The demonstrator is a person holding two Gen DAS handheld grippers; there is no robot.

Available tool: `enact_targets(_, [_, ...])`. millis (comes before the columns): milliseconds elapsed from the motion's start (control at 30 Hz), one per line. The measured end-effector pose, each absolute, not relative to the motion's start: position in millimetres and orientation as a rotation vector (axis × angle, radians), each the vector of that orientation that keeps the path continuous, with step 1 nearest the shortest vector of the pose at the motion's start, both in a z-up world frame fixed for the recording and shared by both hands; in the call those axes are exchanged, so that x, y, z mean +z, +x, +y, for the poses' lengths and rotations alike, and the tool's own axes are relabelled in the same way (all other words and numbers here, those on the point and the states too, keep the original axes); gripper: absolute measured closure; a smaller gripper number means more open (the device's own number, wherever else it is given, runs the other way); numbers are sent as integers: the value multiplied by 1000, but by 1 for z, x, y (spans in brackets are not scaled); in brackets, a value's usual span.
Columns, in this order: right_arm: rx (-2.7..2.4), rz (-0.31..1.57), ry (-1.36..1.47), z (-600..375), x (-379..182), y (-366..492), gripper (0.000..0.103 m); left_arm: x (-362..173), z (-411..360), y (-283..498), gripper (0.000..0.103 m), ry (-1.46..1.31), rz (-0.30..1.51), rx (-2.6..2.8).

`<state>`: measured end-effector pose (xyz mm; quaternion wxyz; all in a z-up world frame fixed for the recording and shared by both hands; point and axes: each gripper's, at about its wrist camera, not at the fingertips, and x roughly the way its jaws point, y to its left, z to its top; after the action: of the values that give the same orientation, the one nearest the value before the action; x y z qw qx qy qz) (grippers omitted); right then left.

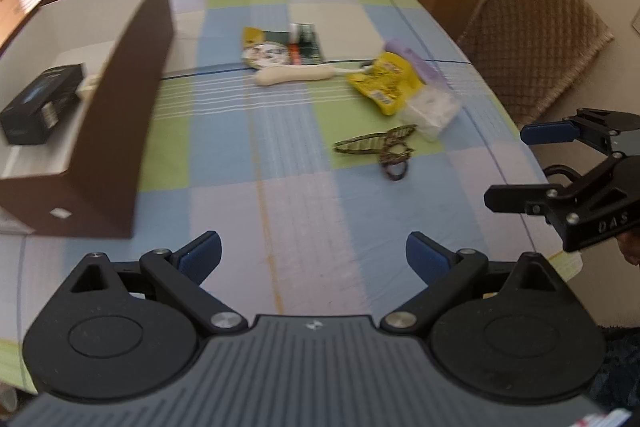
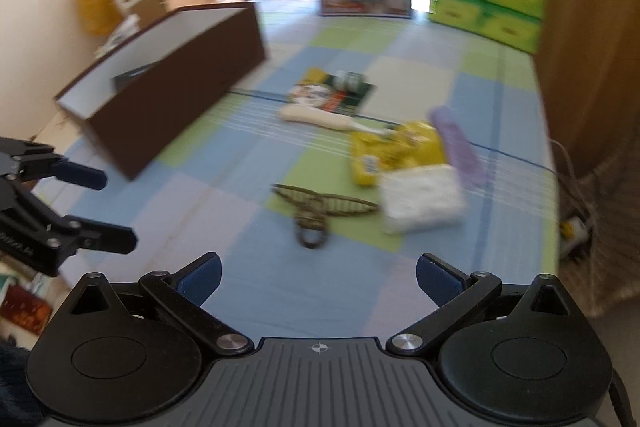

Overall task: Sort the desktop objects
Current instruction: 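Move both open tools away from the brown box toward the table items, then grasp the brown patterned cord with the left tool while the right tool grasps the clear floss box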

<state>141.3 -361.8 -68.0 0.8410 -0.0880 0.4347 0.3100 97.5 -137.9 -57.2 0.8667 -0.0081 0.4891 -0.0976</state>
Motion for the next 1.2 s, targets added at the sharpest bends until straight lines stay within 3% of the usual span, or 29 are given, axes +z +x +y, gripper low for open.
enact_targets(500, [459, 978, -110, -414, -92, 181, 2, -90, -189, 147, 7, 125, 940, -405])
enact_targets(1100, [321, 1045, -32, -444, -109, 208, 2, -140, -229, 219, 8, 352, 974, -676])
enact_targets(1200, [314, 1053, -29, -445, -111, 208, 2, -151, -235, 225, 15, 386, 987, -715])
